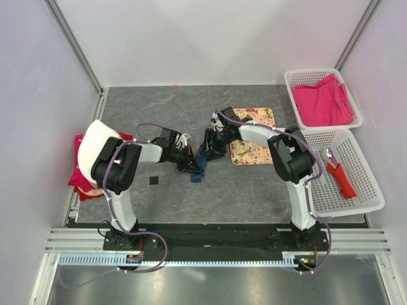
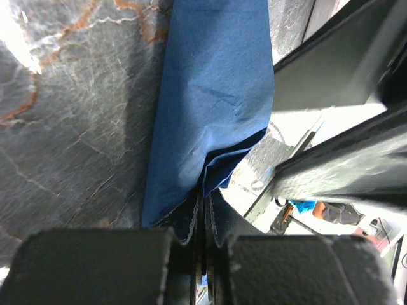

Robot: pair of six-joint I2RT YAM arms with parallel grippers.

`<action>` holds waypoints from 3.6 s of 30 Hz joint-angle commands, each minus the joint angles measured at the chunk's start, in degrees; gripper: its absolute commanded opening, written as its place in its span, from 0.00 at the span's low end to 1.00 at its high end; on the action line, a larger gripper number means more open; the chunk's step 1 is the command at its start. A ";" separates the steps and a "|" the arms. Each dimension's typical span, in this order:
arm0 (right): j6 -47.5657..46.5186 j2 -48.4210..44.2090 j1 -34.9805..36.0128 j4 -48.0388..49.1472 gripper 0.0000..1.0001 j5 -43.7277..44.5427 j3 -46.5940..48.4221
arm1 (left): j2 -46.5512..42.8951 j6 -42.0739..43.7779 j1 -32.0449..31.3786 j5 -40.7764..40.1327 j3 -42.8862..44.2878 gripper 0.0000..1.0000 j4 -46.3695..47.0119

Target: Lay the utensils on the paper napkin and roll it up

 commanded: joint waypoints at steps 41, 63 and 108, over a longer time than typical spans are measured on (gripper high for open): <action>4.70 5.90 0.87 5.00 0.40 3.27 -2.71 | 1.53 9.02 -5.75 -3.53 5.23 0.02 -8.81; -2.77 6.51 2.81 -0.02 0.49 7.75 -3.15 | 0.83 12.44 -5.57 -0.64 3.74 0.02 -6.96; 2.23 5.72 -0.36 5.96 0.00 13.82 -7.02 | -1.55 18.32 -1.53 -1.06 2.41 0.21 -13.10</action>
